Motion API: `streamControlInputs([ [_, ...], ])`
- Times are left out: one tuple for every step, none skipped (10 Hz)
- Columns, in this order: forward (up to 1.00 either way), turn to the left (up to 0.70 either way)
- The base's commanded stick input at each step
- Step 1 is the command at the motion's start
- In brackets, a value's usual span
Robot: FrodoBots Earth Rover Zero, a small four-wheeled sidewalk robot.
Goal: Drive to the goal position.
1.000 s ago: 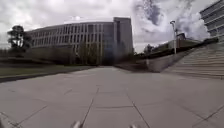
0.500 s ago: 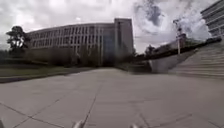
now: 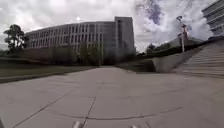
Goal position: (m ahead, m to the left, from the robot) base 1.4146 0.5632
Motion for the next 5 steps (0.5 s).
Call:
streamControlInputs([
  [1.00, 0.00],
  [1.00, -0.09],
  [1.00, -0.26],
  [1.00, -0.39],
  [1.00, -0.40],
])
